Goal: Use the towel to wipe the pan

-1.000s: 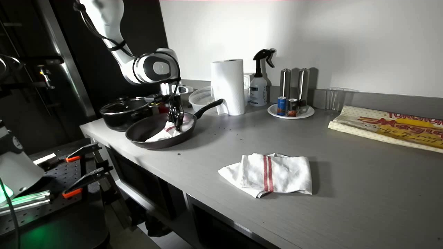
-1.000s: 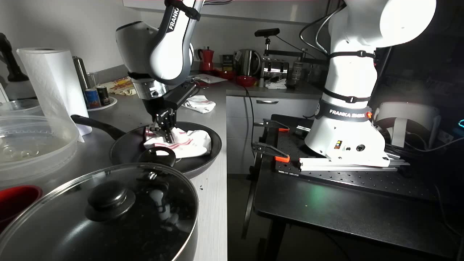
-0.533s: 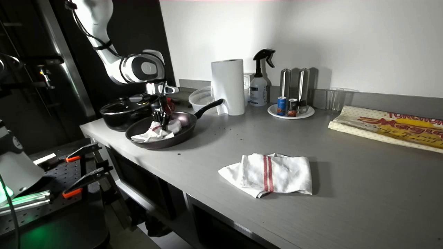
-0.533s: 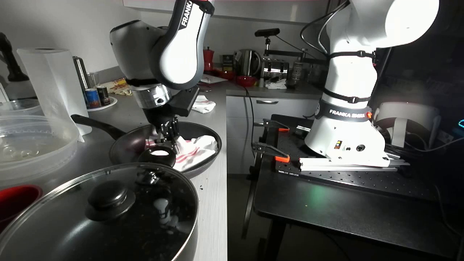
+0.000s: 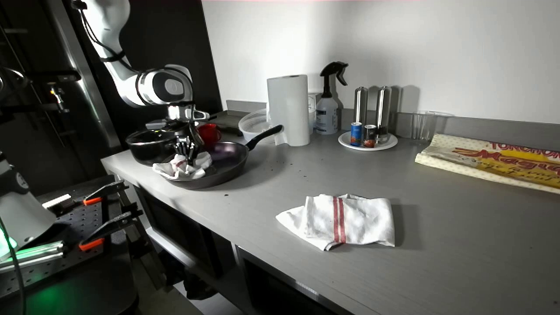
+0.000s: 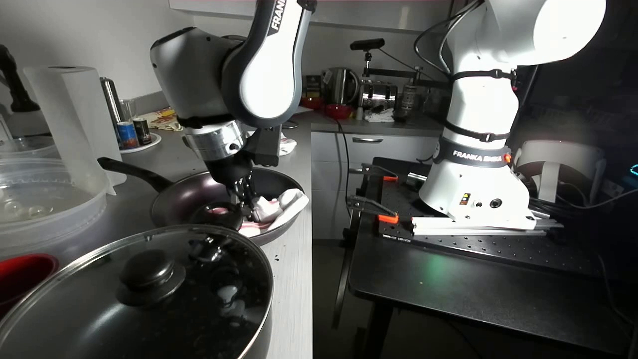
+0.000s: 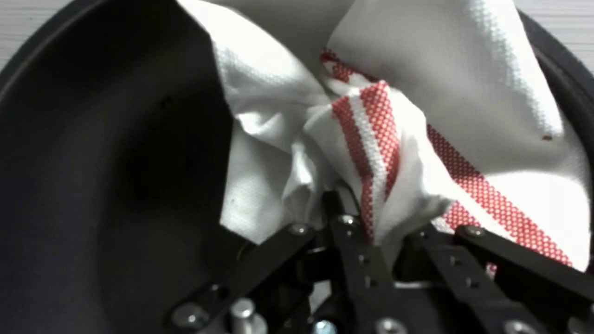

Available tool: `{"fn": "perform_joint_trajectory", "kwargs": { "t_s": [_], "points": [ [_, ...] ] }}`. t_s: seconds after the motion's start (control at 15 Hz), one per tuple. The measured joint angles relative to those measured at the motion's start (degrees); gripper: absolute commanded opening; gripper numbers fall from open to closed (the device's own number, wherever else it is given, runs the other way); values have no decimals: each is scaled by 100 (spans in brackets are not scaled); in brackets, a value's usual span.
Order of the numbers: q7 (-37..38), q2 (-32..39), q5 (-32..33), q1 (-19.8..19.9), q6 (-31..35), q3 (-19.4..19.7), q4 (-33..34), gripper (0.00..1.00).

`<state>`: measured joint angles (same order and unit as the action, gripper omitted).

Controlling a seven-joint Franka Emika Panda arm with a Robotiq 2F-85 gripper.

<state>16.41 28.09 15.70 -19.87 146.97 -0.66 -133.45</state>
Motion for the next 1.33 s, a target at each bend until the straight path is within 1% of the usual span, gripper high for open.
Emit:
{"fn": "perform_joint_trajectory", "kwargs": {
  "t_s": [0.2, 0.53, 0.8, 0.93, 1.13, 1.33],
  "points": [
    [7, 0, -30, 201, -21, 73, 12, 3],
    [86, 2, -41, 614, 43, 409, 124, 3],
    [171, -38, -66, 802, 301, 534, 181, 3],
    [176, -201, -170, 852, 541, 531, 140, 3],
    [168, -685, -526, 963, 902, 504, -1, 3],
    [150, -1276, -977, 1188, 995, 465, -74, 3]
  ]
}}
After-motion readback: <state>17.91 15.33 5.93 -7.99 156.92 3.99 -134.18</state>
